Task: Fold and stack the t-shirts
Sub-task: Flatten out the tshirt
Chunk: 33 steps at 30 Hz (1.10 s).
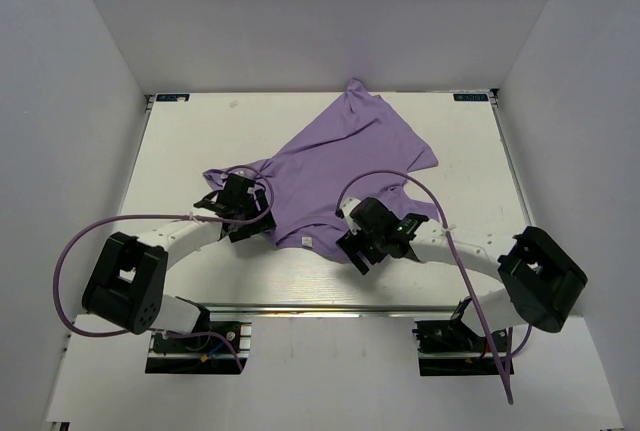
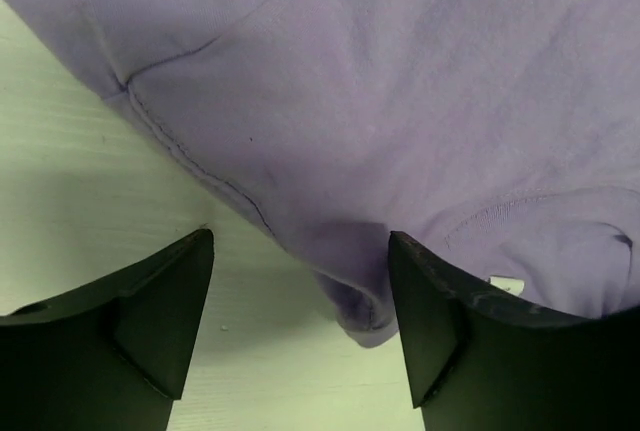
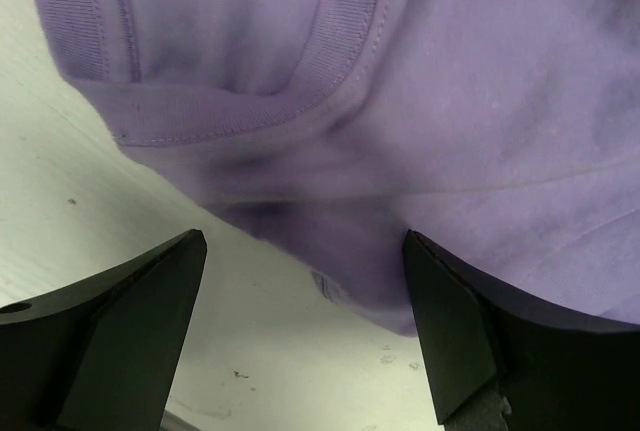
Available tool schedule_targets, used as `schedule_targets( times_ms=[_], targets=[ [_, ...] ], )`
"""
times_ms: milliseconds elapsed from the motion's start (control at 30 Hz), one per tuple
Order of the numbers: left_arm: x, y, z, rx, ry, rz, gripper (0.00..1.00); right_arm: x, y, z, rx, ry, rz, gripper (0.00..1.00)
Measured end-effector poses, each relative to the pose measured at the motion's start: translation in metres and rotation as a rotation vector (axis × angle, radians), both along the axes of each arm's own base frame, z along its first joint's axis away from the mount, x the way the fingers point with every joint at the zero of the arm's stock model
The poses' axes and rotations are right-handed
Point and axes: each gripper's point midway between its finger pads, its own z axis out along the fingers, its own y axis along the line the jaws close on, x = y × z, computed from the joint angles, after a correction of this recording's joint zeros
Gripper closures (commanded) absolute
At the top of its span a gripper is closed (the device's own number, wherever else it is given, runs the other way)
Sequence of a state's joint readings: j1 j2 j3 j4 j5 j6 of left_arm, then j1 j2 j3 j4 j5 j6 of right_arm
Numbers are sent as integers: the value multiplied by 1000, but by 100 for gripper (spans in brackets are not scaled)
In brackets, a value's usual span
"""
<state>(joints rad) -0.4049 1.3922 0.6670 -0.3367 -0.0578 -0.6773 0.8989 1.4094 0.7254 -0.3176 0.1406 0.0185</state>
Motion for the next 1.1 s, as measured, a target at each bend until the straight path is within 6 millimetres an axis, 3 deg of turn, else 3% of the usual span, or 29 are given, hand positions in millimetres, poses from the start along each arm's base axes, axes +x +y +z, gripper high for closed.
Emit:
schedule_targets(
  times_ms=[133,233,267,300,367,533,600,667,733,833,1100],
  targets=[
    [1,-1,-3,-11,0,5,40,5,-1,0,-11,-31,-13,21],
    [0,-2,-4,-21,1,7,60,10,-4,-4,-41,-44,-25,34],
    [-1,-3,-5,-24,3,7,70,11,-5,-8,-59,-44,-30,52],
    [-1,-3,-6,-27,4,4,96,13,-5,-9,-68,-47,-32,65],
    [0,-6,-6,-35,2,-2,100,19,-5,-11,-92,-68,-49,95],
    [4,-10,-6,-38,2,-27,100,23,-9,-7,-111,-99,-71,100],
    [7,-13,-1,-47,-9,-39,100,21,-7,7,-73,-112,-69,98],
    [11,-15,9,-56,-34,-52,100,22,-1,32,10,-148,-63,96],
    [14,-18,28,-78,-87,-64,100,21,6,61,105,-193,-45,100],
    [24,-22,75,-124,-222,-79,100,20,13,107,239,-271,-21,100],
    [48,-17,254,-205,-691,-65,100,23,3,241,484,-611,54,100]
  ],
)
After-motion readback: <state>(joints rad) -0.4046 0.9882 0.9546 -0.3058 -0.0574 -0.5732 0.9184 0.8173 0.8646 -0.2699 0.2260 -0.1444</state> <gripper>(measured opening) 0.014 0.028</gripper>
